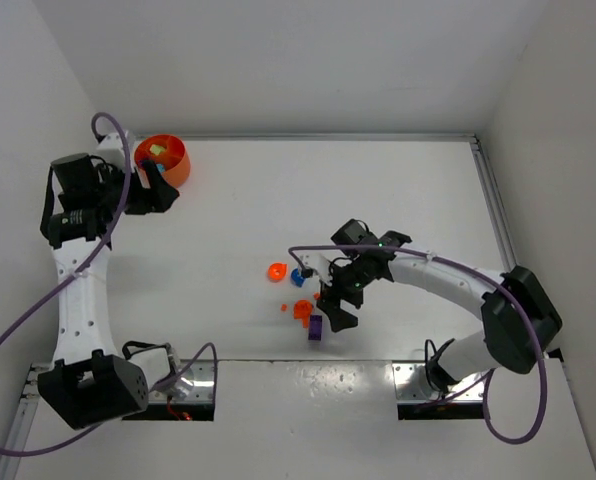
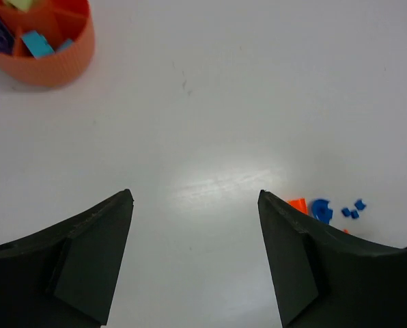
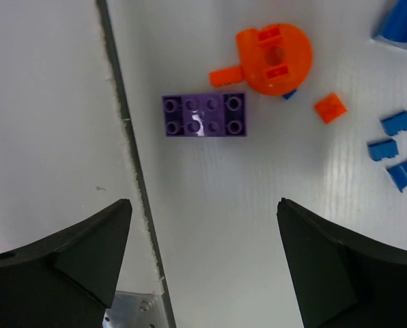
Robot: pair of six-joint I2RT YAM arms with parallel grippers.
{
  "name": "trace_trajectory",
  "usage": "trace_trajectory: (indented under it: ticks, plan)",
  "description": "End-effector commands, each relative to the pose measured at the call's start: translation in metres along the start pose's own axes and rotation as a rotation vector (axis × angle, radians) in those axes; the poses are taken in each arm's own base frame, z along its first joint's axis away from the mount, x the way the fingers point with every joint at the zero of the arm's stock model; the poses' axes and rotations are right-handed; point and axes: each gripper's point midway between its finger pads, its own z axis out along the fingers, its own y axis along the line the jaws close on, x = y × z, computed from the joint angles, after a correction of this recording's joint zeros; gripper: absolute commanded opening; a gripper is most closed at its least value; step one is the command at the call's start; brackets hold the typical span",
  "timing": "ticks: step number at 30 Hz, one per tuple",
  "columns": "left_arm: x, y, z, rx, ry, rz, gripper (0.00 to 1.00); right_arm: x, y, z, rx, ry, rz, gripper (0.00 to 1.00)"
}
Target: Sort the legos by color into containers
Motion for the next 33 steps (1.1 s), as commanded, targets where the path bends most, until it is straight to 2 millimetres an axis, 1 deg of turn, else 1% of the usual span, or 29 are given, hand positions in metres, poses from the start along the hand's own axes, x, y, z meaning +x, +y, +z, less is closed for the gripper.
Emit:
trace_trajectory:
  ticks: [1,2,3,4,5,7,8,9,10,11,12,13,14,15,16,17,18,19,20,21,23,24,26,30,31,32,33]
  plan:
    - [0.017,-0.021,-0.008,0.090,0.024,0.033,0.80,-0.006,0.030,-0.003,-0.111,-0.057,-0.169,0.91]
    - [0.019,-0.022,-0.009,0.090,0.024,0.033,0.80,0.002,0.035,0.002,-0.138,-0.045,-0.206,0.91]
    - [0.019,-0.024,-0.009,0.104,0.023,0.032,0.80,0.003,0.033,0.002,-0.134,-0.054,-0.294,0.92]
    - [0.019,-0.027,-0.009,0.121,0.023,0.032,0.80,0.003,0.037,0.001,-0.136,-0.059,-0.345,0.92]
    - [0.023,-0.030,-0.008,0.144,0.038,0.021,0.80,0.001,0.033,0.004,-0.114,-0.066,-0.440,0.92]
    - [0.025,-0.033,-0.006,0.169,0.046,0.005,0.80,-0.002,0.025,0.003,-0.070,-0.051,-0.535,0.92]
    - [0.026,-0.033,-0.003,0.180,0.056,-0.003,0.80,-0.008,0.021,0.004,-0.059,-0.042,-0.587,0.92]
    - [0.026,-0.037,-0.004,0.201,0.055,-0.004,0.80,-0.010,0.018,0.005,-0.064,-0.016,-0.661,0.91]
    - [0.028,-0.037,-0.002,0.212,0.063,-0.010,0.80,-0.023,0.013,0.002,-0.050,-0.005,-0.714,0.91]
    - [0.031,-0.041,-0.002,0.232,0.070,-0.026,0.80,-0.022,0.007,0.007,-0.064,0.027,-0.757,0.90]
    - [0.033,-0.041,0.001,0.241,0.078,-0.033,0.80,-0.031,0.007,0.006,-0.063,0.032,-0.806,0.90]
    - [0.033,-0.041,0.001,0.241,0.079,-0.033,0.80,-0.034,0.005,0.007,-0.054,0.046,-0.844,0.90]
    - [0.036,-0.040,0.001,0.241,0.086,-0.039,0.80,-0.036,0.008,0.010,-0.066,0.062,-0.882,0.90]
    - [0.036,-0.040,0.001,0.241,0.086,-0.039,0.80,-0.041,0.005,0.013,-0.071,0.071,-0.938,0.90]
    - [0.040,-0.040,0.002,0.242,0.094,-0.045,0.80,-0.037,0.009,0.018,-0.090,0.098,-0.964,0.90]
    - [0.042,-0.041,0.001,0.242,0.093,-0.044,0.80,-0.038,0.011,0.020,-0.104,0.105,-0.983,0.90]
    - [0.040,-0.040,-0.002,0.233,0.081,-0.023,0.80,-0.037,0.011,0.023,-0.111,0.121,-1.019,0.90]
    - [0.043,-0.040,-0.001,0.233,0.089,-0.029,0.80,-0.034,0.013,0.029,-0.129,0.142,-1.041,0.89]
    - [0.042,-0.039,-0.003,0.222,0.080,-0.013,0.80,-0.028,0.017,0.032,-0.150,0.156,-1.052,0.89]
    - [0.042,-0.039,-0.003,0.222,0.080,-0.013,0.80,-0.026,0.016,0.035,-0.159,0.174,-1.081,0.88]
    - [0.042,-0.039,-0.003,0.222,0.080,-0.013,0.80,-0.010,0.020,0.043,-0.186,0.227,-1.101,0.88]
    - [0.044,-0.037,0.000,0.223,0.089,-0.020,0.80,-0.010,0.019,0.046,-0.190,0.228,-1.111,0.86]
    - [0.046,-0.038,0.002,0.236,0.101,-0.041,0.80,-0.002,0.021,0.052,-0.204,0.261,-1.138,0.85]
    - [0.048,-0.039,0.008,0.253,0.121,-0.078,0.80,0.000,0.018,0.060,-0.210,0.275,-1.152,0.84]
    - [0.046,-0.038,0.008,0.253,0.112,-0.071,0.80,-0.003,0.017,0.061,-0.203,0.268,-1.157,0.83]
    - [0.044,-0.040,0.008,0.262,0.106,-0.075,0.80,-0.001,0.017,0.063,-0.209,0.274,-1.153,0.81]
    - [0.047,-0.039,0.009,0.262,0.113,-0.081,0.80,-0.003,0.016,0.064,-0.203,0.268,-1.157,0.81]
